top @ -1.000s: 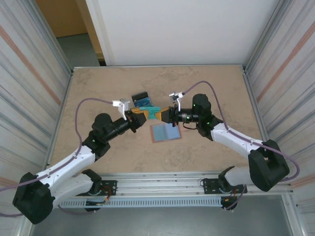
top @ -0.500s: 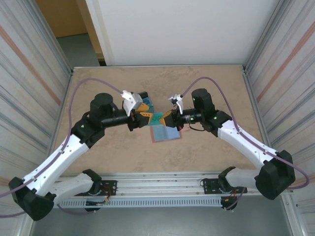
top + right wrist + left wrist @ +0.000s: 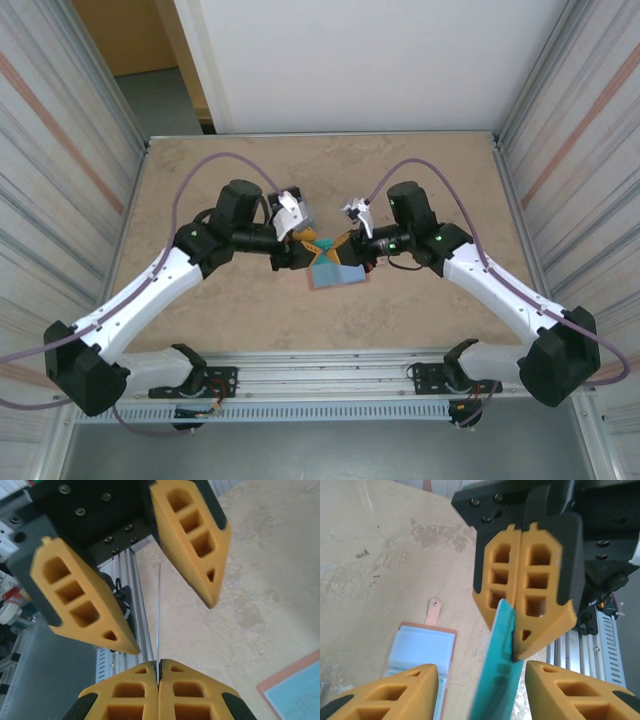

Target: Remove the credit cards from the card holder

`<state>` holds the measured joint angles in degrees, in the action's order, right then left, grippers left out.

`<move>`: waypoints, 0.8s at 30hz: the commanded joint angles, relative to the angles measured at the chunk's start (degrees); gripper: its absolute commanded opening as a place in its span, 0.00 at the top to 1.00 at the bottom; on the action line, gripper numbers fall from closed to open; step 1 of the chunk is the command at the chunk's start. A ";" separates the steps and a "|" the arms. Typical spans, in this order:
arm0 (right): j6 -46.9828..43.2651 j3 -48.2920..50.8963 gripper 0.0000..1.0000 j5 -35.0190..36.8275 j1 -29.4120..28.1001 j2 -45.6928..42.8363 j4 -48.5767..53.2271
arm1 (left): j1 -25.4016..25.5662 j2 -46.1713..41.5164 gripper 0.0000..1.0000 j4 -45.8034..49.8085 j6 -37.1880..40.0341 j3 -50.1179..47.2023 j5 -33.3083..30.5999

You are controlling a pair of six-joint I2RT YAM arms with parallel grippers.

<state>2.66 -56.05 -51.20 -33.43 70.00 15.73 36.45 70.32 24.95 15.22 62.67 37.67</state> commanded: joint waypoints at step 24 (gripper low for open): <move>1.62 0.56 0.37 6.52 2.13 -2.82 0.24 | -7.20 1.59 1.00 -4.13 8.06 0.41 -0.77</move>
<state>2.50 -55.99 -47.07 -32.18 69.19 16.23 31.64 71.29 25.17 19.44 63.42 39.88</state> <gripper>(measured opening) 0.597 0.053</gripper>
